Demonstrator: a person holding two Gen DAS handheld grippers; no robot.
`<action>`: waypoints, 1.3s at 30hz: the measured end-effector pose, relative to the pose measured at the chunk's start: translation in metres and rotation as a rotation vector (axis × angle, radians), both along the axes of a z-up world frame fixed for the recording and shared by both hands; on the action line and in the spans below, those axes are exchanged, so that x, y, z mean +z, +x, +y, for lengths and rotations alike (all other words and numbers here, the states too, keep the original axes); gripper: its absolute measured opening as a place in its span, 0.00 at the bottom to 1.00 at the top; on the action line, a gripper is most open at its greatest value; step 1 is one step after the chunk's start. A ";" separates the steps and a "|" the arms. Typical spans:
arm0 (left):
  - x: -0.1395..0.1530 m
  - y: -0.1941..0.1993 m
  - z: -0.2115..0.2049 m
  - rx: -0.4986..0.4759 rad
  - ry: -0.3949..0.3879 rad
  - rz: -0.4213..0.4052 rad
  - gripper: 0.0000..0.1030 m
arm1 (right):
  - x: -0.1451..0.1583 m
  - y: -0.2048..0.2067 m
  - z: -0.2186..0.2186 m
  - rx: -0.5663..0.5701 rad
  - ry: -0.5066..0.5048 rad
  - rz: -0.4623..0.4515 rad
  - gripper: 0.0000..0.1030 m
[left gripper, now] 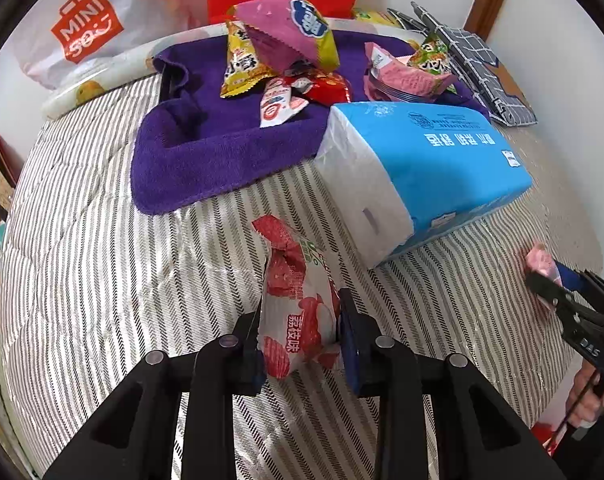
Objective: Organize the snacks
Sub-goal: 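Grasp the red-white snack packet with the left gripper while the right grasps the pink cake packet, then lift the red-white packet and pink cake packet and carry them over the purple towel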
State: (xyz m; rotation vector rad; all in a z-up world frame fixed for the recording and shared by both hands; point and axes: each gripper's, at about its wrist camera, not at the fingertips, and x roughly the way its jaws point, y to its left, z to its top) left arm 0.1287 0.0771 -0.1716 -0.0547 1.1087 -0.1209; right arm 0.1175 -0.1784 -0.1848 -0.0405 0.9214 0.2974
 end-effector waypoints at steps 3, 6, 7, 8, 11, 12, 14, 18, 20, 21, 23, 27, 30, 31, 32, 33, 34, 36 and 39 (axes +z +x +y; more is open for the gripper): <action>0.001 -0.002 0.004 0.009 -0.018 0.006 0.26 | 0.002 -0.004 0.004 0.011 -0.039 -0.020 0.33; 0.002 -0.006 0.006 0.007 -0.046 0.008 0.22 | 0.009 -0.009 0.003 0.010 -0.026 -0.042 0.33; 0.004 -0.008 0.007 0.007 -0.054 0.008 0.22 | 0.012 -0.010 0.002 0.002 -0.019 -0.053 0.33; 0.005 -0.009 0.007 0.006 -0.060 0.005 0.22 | 0.016 -0.010 0.001 -0.002 -0.010 -0.062 0.33; 0.010 -0.013 0.007 0.003 -0.058 -0.009 0.21 | 0.027 -0.009 0.002 -0.002 0.011 -0.084 0.33; 0.011 -0.014 0.007 0.003 -0.061 -0.012 0.21 | 0.031 -0.008 0.002 -0.004 0.015 -0.094 0.33; 0.013 -0.017 0.009 0.003 -0.071 -0.016 0.21 | 0.037 -0.008 0.003 -0.002 0.020 -0.110 0.33; 0.017 -0.022 0.011 -0.008 -0.103 -0.023 0.21 | 0.047 -0.008 0.007 0.010 0.022 -0.138 0.33; 0.021 -0.025 0.008 -0.019 -0.109 -0.032 0.21 | 0.051 -0.007 0.010 0.016 0.018 -0.150 0.33; 0.022 -0.024 0.006 -0.023 -0.110 -0.035 0.21 | 0.053 -0.006 0.011 0.017 0.018 -0.155 0.33; 0.026 -0.026 0.003 -0.037 -0.116 -0.044 0.21 | 0.057 -0.002 0.012 0.009 0.020 -0.163 0.33; 0.034 -0.023 -0.002 -0.056 -0.126 -0.064 0.21 | 0.066 0.007 0.012 -0.006 0.028 -0.185 0.33; 0.041 -0.017 -0.006 -0.069 -0.131 -0.079 0.21 | 0.074 0.016 0.013 -0.013 0.030 -0.205 0.33; 0.044 -0.016 -0.007 -0.071 -0.130 -0.083 0.21 | 0.078 0.019 0.013 -0.014 0.035 -0.214 0.33; 0.048 -0.013 -0.008 -0.073 -0.127 -0.092 0.21 | 0.082 0.023 0.013 -0.016 0.040 -0.225 0.33; 0.050 -0.011 -0.008 -0.073 -0.124 -0.100 0.21 | 0.086 0.026 0.014 -0.018 0.043 -0.235 0.33; 0.054 -0.008 -0.008 -0.073 -0.120 -0.108 0.21 | 0.090 0.030 0.014 -0.021 0.046 -0.247 0.33; 0.064 -0.001 -0.009 -0.078 -0.120 -0.130 0.21 | 0.099 0.040 0.016 -0.027 0.048 -0.265 0.33; 0.076 0.008 -0.009 -0.078 -0.117 -0.156 0.21 | 0.108 0.055 0.021 -0.028 0.053 -0.277 0.33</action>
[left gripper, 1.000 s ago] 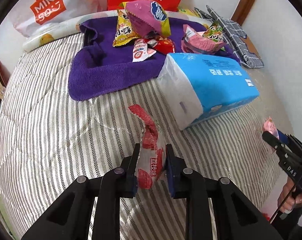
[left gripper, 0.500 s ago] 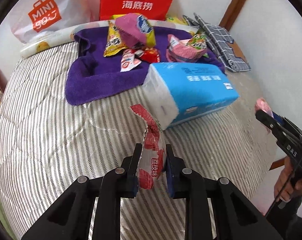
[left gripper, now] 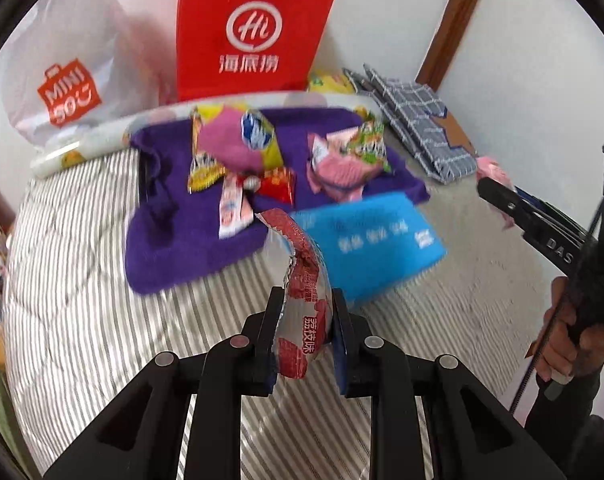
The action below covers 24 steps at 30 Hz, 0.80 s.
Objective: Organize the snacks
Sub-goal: 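Lift the red-white packet and pink cake packet and carry them over the purple towel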
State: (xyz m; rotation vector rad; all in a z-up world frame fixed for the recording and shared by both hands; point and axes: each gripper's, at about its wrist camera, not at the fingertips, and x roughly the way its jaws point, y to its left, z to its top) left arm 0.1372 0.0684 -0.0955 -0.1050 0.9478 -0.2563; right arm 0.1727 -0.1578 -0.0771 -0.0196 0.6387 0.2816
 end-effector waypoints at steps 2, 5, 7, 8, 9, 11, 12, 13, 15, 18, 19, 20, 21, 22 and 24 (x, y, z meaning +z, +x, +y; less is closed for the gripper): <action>0.005 0.004 0.001 0.002 -0.002 -0.008 0.21 | 0.005 0.011 0.005 0.012 0.003 -0.004 0.33; 0.015 0.014 0.003 0.003 -0.008 -0.018 0.21 | 0.012 0.024 0.014 0.027 0.011 -0.013 0.33; 0.024 0.023 0.004 0.005 -0.004 -0.030 0.21 | 0.016 0.033 0.018 0.034 0.021 -0.020 0.33; 0.027 0.026 0.005 0.006 0.000 -0.035 0.21 | 0.018 0.038 0.021 0.040 0.024 -0.026 0.33; 0.031 0.032 0.005 0.008 0.007 -0.042 0.21 | 0.019 0.043 0.025 0.047 0.024 -0.033 0.33; 0.036 0.041 0.007 0.013 0.020 -0.053 0.21 | 0.023 0.054 0.032 0.054 0.019 -0.044 0.33; 0.040 0.049 0.008 0.019 0.023 -0.060 0.21 | 0.024 0.060 0.035 0.055 0.018 -0.047 0.33; 0.041 0.053 0.010 0.020 0.023 -0.063 0.21 | 0.025 0.068 0.039 0.061 0.018 -0.048 0.33; 0.048 0.067 0.013 0.028 0.024 -0.076 0.21 | 0.026 0.080 0.044 0.068 0.020 -0.049 0.33; 0.055 0.084 0.017 0.040 0.023 -0.099 0.21 | 0.027 0.099 0.051 0.060 0.009 -0.061 0.33; 0.057 0.091 0.018 0.043 0.023 -0.106 0.21 | 0.028 0.107 0.054 0.061 0.012 -0.061 0.33; 0.059 0.097 0.019 0.047 0.023 -0.110 0.21 | 0.028 0.113 0.054 0.064 0.017 -0.058 0.33; 0.060 0.105 0.020 0.053 0.021 -0.113 0.21 | 0.028 0.120 0.056 0.066 0.025 -0.054 0.33; 0.061 0.110 0.022 0.058 0.017 -0.116 0.21 | 0.027 0.127 0.057 0.068 0.028 -0.048 0.33; 0.060 0.122 0.025 0.068 0.013 -0.120 0.21 | 0.024 0.142 0.059 0.060 0.027 -0.034 0.33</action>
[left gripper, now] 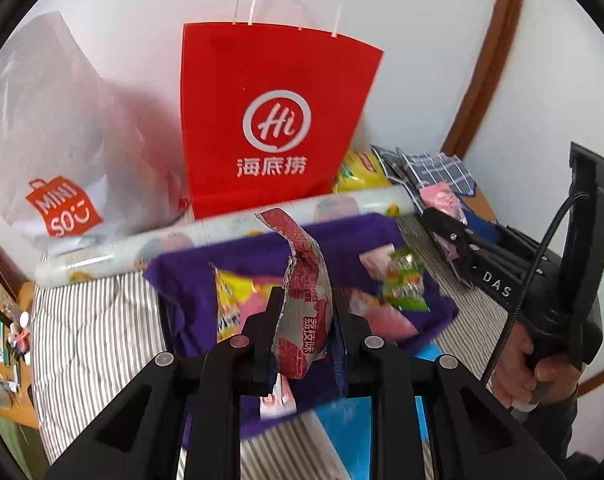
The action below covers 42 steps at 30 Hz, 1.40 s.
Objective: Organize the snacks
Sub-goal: 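Lift the red-white packet and pink cake packet and carry them over the purple towel, then lower both packets onto the purple towel and open both grippers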
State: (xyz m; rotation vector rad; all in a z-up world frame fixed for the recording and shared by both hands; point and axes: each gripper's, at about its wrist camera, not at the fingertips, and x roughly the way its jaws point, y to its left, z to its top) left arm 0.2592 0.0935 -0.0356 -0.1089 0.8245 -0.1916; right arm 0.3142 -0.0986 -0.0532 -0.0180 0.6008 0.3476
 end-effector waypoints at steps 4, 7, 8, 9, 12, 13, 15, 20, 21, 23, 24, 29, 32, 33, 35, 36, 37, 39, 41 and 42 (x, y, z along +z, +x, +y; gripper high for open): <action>-0.011 0.015 0.012 0.027 0.006 -0.002 0.21 | -0.017 0.015 0.002 0.007 0.013 0.020 0.33; -0.028 0.025 0.024 0.060 0.017 0.027 0.21 | -0.036 0.019 0.003 0.024 0.004 0.052 0.33; -0.033 0.029 0.027 0.061 0.014 0.049 0.21 | -0.042 0.019 0.003 0.025 -0.001 0.054 0.33; -0.037 0.033 0.030 0.060 0.008 0.068 0.21 | -0.045 0.019 0.003 0.021 0.000 0.058 0.33; -0.041 0.037 0.039 0.075 -0.001 0.076 0.21 | -0.055 0.020 0.003 0.028 0.005 0.079 0.33; -0.041 0.036 0.041 0.079 -0.003 0.074 0.21 | -0.056 0.019 0.003 0.028 0.005 0.078 0.33; -0.040 0.037 0.046 0.089 -0.009 0.073 0.21 | -0.058 0.017 0.003 0.030 0.001 0.071 0.33; -0.040 0.036 0.053 0.110 -0.019 0.070 0.21 | -0.059 0.014 0.000 0.031 0.018 0.059 0.33; -0.040 0.037 0.053 0.107 -0.020 0.071 0.21 | -0.059 0.014 -0.001 0.033 0.023 0.061 0.33; -0.042 0.037 0.050 0.098 -0.016 0.077 0.21 | -0.061 0.014 -0.002 0.037 0.030 0.066 0.33; -0.044 0.038 0.047 0.093 -0.018 0.085 0.21 | -0.062 0.014 -0.002 0.038 0.030 0.068 0.33; -0.051 0.042 0.038 0.069 -0.016 0.108 0.21 | -0.065 0.014 -0.002 0.046 0.034 0.076 0.33; -0.053 0.042 0.035 0.062 -0.009 0.111 0.21 | -0.067 0.015 -0.001 0.050 0.032 0.088 0.33; -0.054 0.042 0.034 0.061 -0.007 0.111 0.21 | -0.069 0.016 0.000 0.051 0.032 0.094 0.33; -0.054 0.042 0.033 0.057 -0.002 0.113 0.21 | -0.071 0.017 0.000 0.050 0.029 0.105 0.33; -0.055 0.042 0.033 0.055 0.000 0.117 0.21 | -0.072 0.018 0.001 0.050 0.028 0.111 0.33; -0.056 0.042 0.032 0.056 0.002 0.119 0.21 | -0.073 0.019 0.001 0.052 0.027 0.116 0.33; -0.058 0.044 0.032 0.058 0.008 0.124 0.21 | -0.074 0.018 0.002 0.049 0.017 0.115 0.33; -0.061 0.045 0.031 0.057 0.008 0.136 0.21 | -0.075 0.017 0.004 0.054 0.009 0.112 0.33; -0.063 0.046 0.031 0.059 0.010 0.142 0.21 | -0.075 0.016 0.004 0.055 0.006 0.111 0.33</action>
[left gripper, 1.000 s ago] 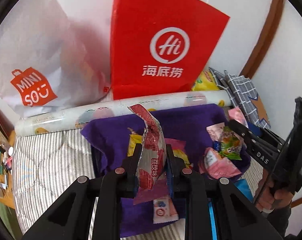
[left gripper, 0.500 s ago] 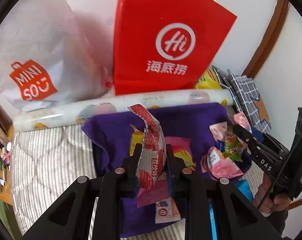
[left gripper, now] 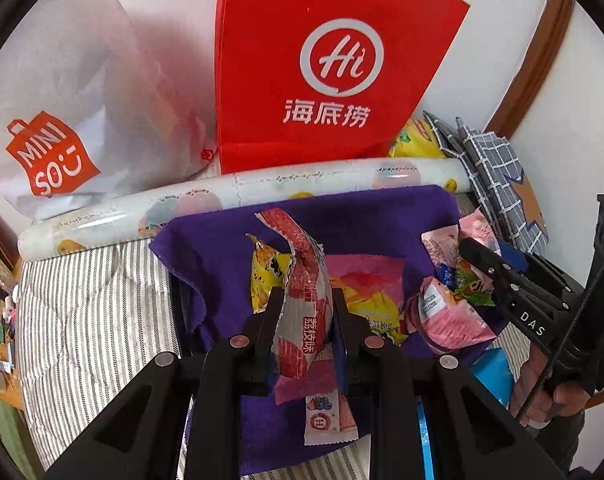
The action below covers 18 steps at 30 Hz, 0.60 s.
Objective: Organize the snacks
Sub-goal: 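Lower both packets onto the purple towel and open both grippers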
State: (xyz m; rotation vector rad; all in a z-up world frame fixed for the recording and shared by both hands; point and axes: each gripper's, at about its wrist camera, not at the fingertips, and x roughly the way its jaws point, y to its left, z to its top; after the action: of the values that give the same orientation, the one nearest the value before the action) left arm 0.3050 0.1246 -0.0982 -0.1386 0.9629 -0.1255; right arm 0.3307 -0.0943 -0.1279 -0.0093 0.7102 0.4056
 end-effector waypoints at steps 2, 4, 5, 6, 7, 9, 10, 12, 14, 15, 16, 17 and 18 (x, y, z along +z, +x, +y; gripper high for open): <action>-0.002 0.001 -0.001 0.001 0.007 0.008 0.21 | -0.001 0.000 0.001 -0.003 -0.008 -0.003 0.33; -0.004 0.001 -0.001 0.001 0.009 0.016 0.21 | -0.001 0.000 0.001 -0.002 -0.010 -0.002 0.33; -0.005 0.001 -0.002 0.000 0.010 0.021 0.21 | -0.002 0.000 0.001 -0.001 -0.011 0.001 0.33; -0.006 0.001 -0.002 -0.001 0.011 0.025 0.21 | -0.002 0.000 0.001 -0.002 -0.011 0.002 0.33; -0.007 0.001 -0.003 -0.002 0.012 0.028 0.21 | -0.002 0.000 0.001 -0.002 -0.012 0.003 0.33; -0.008 0.002 -0.004 -0.003 0.015 0.029 0.21 | -0.003 0.001 0.001 -0.002 -0.015 0.006 0.33; -0.008 0.002 -0.004 -0.004 0.017 0.030 0.21 | -0.003 0.001 0.002 -0.002 -0.016 0.008 0.33; -0.009 0.002 -0.005 -0.006 0.015 0.034 0.21 | -0.005 0.001 0.002 0.001 -0.020 0.013 0.33; -0.009 0.002 -0.005 -0.009 0.013 0.037 0.21 | -0.006 0.002 0.003 0.004 -0.022 0.020 0.33; -0.009 0.002 -0.006 -0.012 0.015 0.038 0.21 | -0.007 0.003 0.003 0.006 -0.021 0.025 0.33; -0.010 0.002 -0.006 -0.014 0.016 0.039 0.21 | -0.007 0.004 0.002 0.007 -0.020 0.031 0.33; -0.010 0.002 -0.007 -0.017 0.016 0.041 0.21 | -0.008 0.004 0.002 0.007 -0.020 0.034 0.33; -0.011 0.002 -0.008 -0.020 0.017 0.043 0.21 | -0.008 0.004 0.002 0.008 -0.019 0.037 0.33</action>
State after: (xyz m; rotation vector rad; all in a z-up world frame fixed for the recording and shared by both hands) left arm 0.3075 0.1163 -0.1090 -0.1163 1.0087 -0.1334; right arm 0.3350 -0.0921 -0.1361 -0.0224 0.7507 0.4075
